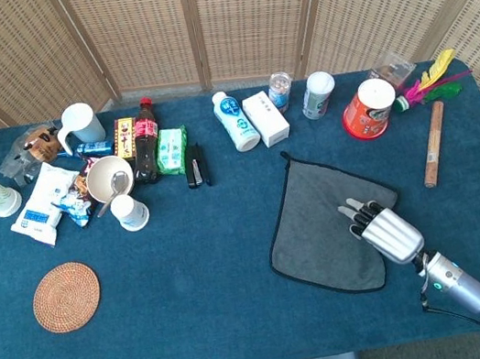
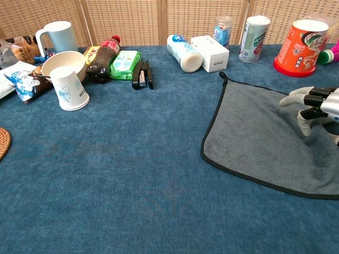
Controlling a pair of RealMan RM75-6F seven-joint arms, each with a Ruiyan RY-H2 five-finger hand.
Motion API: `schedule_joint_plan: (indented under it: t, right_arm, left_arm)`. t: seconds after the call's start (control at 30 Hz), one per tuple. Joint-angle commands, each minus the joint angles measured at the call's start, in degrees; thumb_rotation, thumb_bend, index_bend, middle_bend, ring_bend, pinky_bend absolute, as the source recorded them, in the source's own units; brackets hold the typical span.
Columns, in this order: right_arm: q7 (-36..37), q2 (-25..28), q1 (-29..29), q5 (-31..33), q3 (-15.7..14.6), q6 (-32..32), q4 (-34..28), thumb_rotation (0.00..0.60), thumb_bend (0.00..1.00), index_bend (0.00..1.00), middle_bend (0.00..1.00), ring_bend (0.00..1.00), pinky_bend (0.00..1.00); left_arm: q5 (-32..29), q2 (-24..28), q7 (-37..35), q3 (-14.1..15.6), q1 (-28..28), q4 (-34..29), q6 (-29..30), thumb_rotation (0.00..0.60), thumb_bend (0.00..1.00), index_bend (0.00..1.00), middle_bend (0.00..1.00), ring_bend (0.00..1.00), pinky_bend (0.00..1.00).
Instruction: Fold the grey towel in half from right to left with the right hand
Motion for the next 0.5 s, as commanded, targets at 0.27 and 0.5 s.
schedule_joint_plan:
  t: [0.27, 0.5]
  right_arm:
    - [-8.8, 1.6, 3.3, 3.2, 3.1, -7.7, -8.9, 0.6, 0.48, 0.59, 0.2, 0.16, 0.38]
    - [-13.6, 2.7, 4.8, 7.0, 6.2, -11.7, -14.7, 0.6, 0.48, 0.59, 0.21, 0.17, 0.38]
  left_arm:
    - [0.1, 0.1, -0.5, 0.1, -0.1, 0.3, -0.1, 0.6, 0.2, 0.01, 0.0, 0.0, 0.02]
    - [0.1, 0.3, -1.2, 0.1, -0.3, 0.5, -0.4, 0.6, 0.2, 0.01, 0.0, 0.0, 0.02]
